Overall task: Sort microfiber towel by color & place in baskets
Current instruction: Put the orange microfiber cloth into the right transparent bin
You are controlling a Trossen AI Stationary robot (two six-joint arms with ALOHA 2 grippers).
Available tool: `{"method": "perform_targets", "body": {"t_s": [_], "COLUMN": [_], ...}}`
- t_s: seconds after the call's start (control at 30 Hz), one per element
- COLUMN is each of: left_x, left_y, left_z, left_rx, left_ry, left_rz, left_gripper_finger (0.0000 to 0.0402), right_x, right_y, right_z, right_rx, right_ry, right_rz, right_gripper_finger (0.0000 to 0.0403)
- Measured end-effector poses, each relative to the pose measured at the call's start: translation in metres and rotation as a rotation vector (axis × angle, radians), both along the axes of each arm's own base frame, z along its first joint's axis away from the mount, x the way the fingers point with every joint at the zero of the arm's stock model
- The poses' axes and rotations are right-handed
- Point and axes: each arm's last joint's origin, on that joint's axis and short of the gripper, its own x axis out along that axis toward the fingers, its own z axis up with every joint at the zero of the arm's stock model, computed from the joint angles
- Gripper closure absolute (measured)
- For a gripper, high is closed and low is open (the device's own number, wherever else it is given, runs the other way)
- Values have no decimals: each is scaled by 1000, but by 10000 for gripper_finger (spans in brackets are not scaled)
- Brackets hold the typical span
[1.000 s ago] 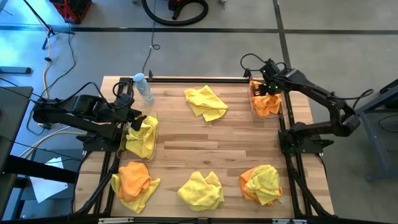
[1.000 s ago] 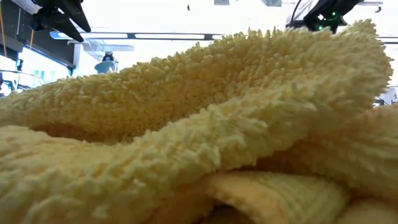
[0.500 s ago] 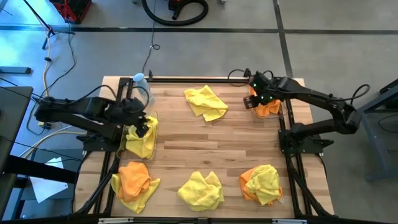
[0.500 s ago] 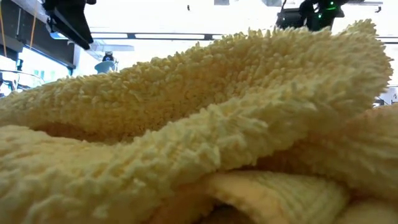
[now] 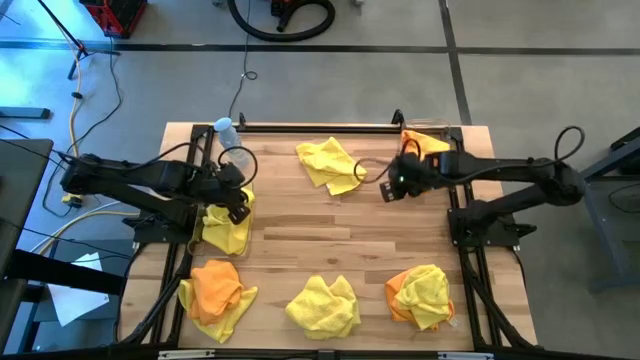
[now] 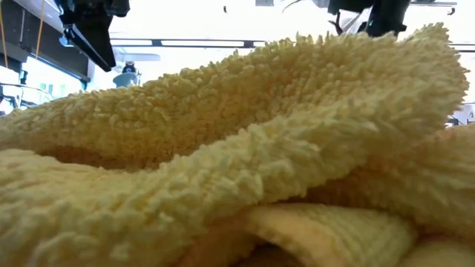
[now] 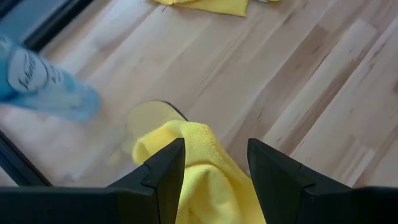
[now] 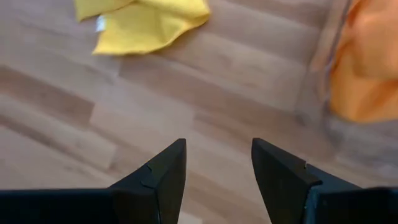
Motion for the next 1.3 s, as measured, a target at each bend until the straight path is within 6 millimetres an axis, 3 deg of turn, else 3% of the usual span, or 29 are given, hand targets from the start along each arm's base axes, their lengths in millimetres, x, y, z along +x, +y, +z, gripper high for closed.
{"method": "perform_targets", "body": {"t_s": [0.27,0.5,0.73,0.93,1.3], "left_x": [11,34,65,75,64], "left_y": [-7,-34,-76,-119,-197], "left_z": [-7,-7,1,-4,-52], "left_rx": [-171,-282,-328,-399,-489], "left_ry": [-20,-82,-46,149,527], "left_rz": [87,153,250,383,391], "left_gripper_finger": [238,238,238,238,238], "right_x": [3,-7,-23,-45,-60], "right_y": [47,80,108,132,152], "right_z": [-1,-16,-20,-16,-15], "right_rx": [11,37,47,22,-7], "right_ry": [-31,7,11,-20,-49], "right_rz": [66,140,250,333,425], "right_gripper_finger": [226,243,249,249,249]}}
